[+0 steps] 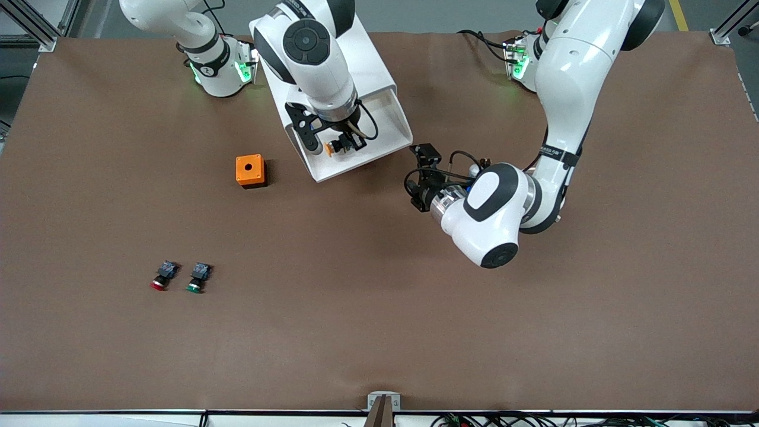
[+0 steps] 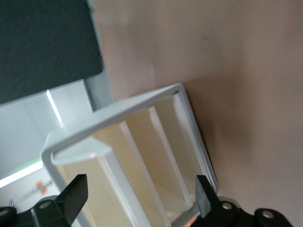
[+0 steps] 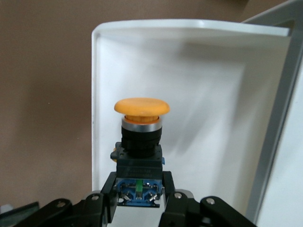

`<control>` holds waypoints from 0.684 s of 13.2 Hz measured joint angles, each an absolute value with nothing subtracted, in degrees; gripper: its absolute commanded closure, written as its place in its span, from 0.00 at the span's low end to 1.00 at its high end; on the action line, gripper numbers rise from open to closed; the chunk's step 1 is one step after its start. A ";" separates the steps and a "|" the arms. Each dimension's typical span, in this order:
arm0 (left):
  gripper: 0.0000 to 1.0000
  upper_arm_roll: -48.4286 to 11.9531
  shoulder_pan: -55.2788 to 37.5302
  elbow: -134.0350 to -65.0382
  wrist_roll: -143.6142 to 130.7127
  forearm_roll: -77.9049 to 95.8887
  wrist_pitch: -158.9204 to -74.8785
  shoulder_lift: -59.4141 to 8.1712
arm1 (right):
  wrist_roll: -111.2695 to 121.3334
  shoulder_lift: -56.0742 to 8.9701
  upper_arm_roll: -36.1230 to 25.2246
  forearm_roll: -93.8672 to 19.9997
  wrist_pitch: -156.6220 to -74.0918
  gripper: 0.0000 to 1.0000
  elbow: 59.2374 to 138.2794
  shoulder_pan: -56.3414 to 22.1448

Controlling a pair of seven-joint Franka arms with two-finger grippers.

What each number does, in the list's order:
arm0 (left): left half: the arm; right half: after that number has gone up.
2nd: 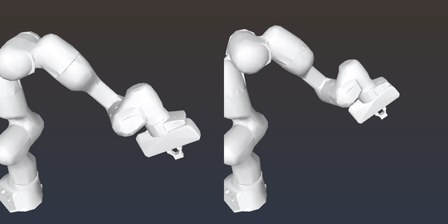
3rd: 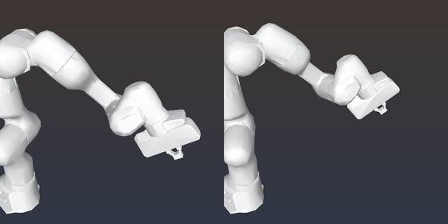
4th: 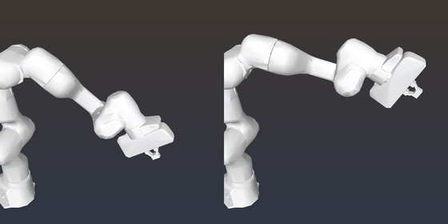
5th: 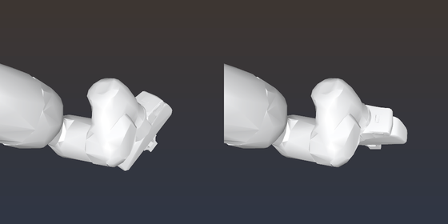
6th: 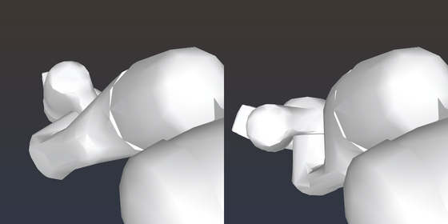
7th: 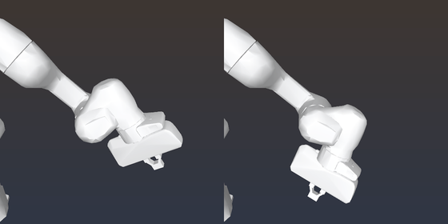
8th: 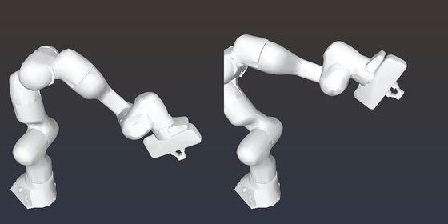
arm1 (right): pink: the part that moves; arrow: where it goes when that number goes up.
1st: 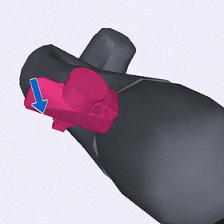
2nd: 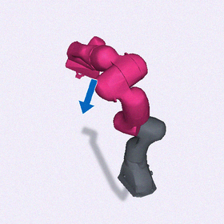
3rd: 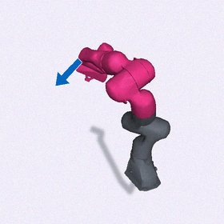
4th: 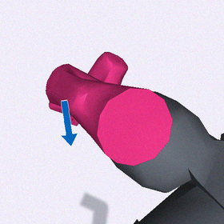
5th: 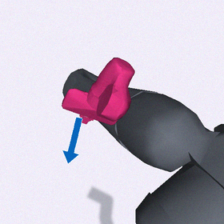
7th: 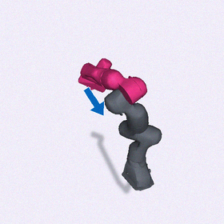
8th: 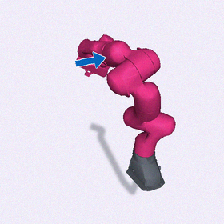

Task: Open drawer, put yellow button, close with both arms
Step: 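Lower the button into the drawer and open the right gripper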

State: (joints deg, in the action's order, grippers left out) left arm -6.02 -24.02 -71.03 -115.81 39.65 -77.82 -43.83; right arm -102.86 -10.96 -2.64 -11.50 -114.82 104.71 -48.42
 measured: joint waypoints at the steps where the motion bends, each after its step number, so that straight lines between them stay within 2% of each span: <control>1: 0.00 -6.06 -24.07 -71.01 -113.09 37.02 -77.65 -43.18 | -102.88 -11.06 -2.64 -11.50 -115.25 0.91 105.15 -48.56; 5: 0.00 -6.17 -24.21 -70.95 -102.18 27.29 -77.48 -40.13 | -102.89 -11.94 -2.64 -11.50 -116.34 0.87 105.86 -48.79; 6: 0.00 -6.23 -24.32 -70.95 -98.94 24.38 -77.48 -39.36 | -102.89 -12.31 -2.64 -11.50 -116.58 0.81 105.87 -48.97; 7: 0.00 -6.29 -24.52 -70.95 -95.42 21.17 -77.48 -38.76 | -102.89 -12.64 -2.65 -11.50 -116.79 0.54 105.87 -49.19; 8: 0.00 -6.31 -24.69 -70.95 -91.85 17.92 -77.49 -38.33 | -102.91 -12.80 -2.64 -11.50 -116.86 0.17 105.87 -49.46; 9: 0.00 -6.31 -24.74 -70.96 -88.40 15.21 -77.64 -37.96 | -102.93 -12.80 -2.64 -11.50 -116.86 0.00 105.87 -49.68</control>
State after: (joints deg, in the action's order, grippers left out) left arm -6.31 -24.74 -70.96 -88.40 15.21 -77.64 -37.96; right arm -102.93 -12.80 -2.64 -11.50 -116.86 105.87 -49.68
